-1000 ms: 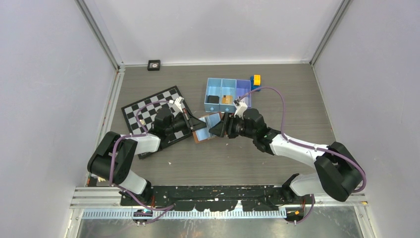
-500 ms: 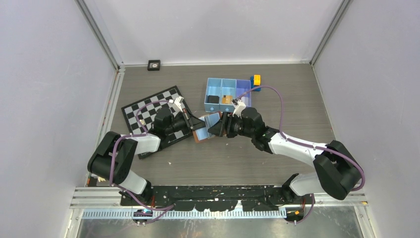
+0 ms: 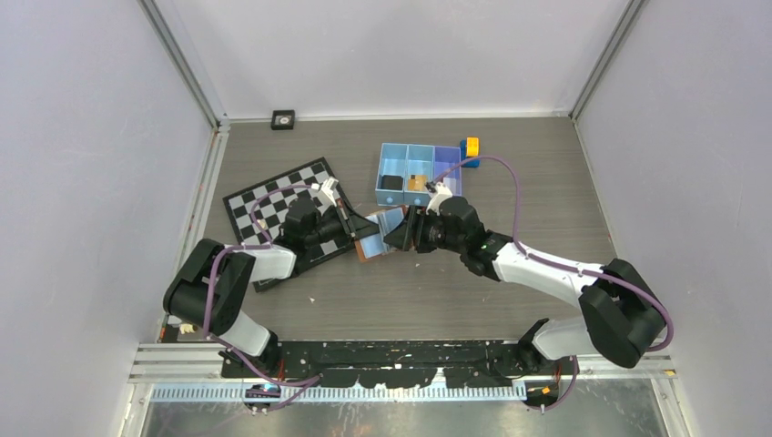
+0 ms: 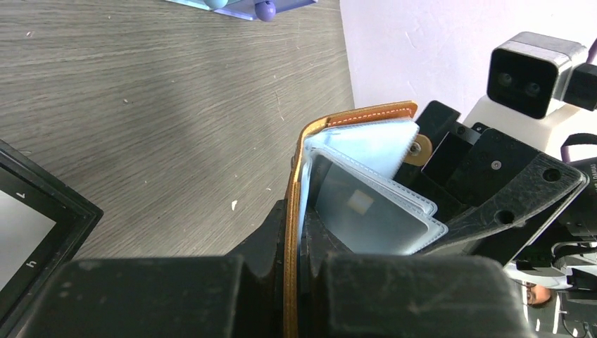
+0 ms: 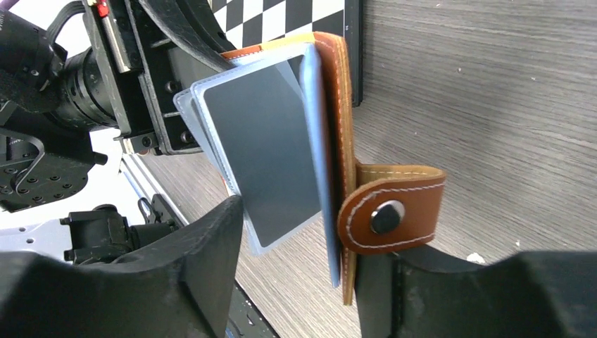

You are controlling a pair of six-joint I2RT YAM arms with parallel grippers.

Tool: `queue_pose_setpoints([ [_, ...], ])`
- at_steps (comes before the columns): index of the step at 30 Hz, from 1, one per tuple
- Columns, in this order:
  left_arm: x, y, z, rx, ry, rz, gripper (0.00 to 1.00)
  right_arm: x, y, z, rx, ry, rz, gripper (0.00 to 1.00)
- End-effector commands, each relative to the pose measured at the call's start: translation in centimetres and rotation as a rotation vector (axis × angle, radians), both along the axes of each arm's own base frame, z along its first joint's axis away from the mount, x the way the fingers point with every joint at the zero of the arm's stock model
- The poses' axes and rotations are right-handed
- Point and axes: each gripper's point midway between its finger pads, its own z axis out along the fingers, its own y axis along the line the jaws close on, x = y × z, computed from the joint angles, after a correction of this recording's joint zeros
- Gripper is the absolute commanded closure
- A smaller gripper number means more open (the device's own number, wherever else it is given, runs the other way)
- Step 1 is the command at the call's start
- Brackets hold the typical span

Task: Take the credit cards out of the card holder
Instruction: Remove the credit card from the card holder.

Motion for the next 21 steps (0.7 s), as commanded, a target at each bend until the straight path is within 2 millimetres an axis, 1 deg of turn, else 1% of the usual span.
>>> queue_pose_setpoints([
  [1, -1.1, -1.3, 3.4, -0.084, -0.086, -0.098, 1.00, 1.9, -2.0, 0.0, -0.074, -0.049, -0.112, 0.44],
  [7, -1.0, -1.5, 3.3, -0.088, -0.080, -0.110, 1.00, 1.9, -2.4, 0.4, -0.082, -0.070, -0.125, 0.54],
  [10, -1.1, -1.6, 3.0, -0.092, -0.059, -0.123, 1.00, 2.0, -2.7, 0.7, -0.096, -0.088, -0.124, 0.63],
  [13, -1.1, -1.9, 2.7, -0.102, -0.032, -0.139, 1.00, 2.1, -3.0, 1.0, -0.119, -0.113, -0.122, 0.68],
  [16, -1.1, -2.1, 2.8, -0.117, -0.024, -0.149, 1.00, 2.3, -3.3, 1.1, -0.140, -0.130, -0.127, 0.68],
  [19, -1.1, -2.2, 2.7, -0.120, -0.019, -0.154, 1.00, 2.1, -3.1, 1.0, -0.151, -0.135, -0.110, 0.68],
  [21, -1.1, -2.2, 2.6, -0.121, -0.016, -0.156, 1.00, 2.0, -2.7, 0.9, -0.152, -0.133, -0.096, 0.66],
])
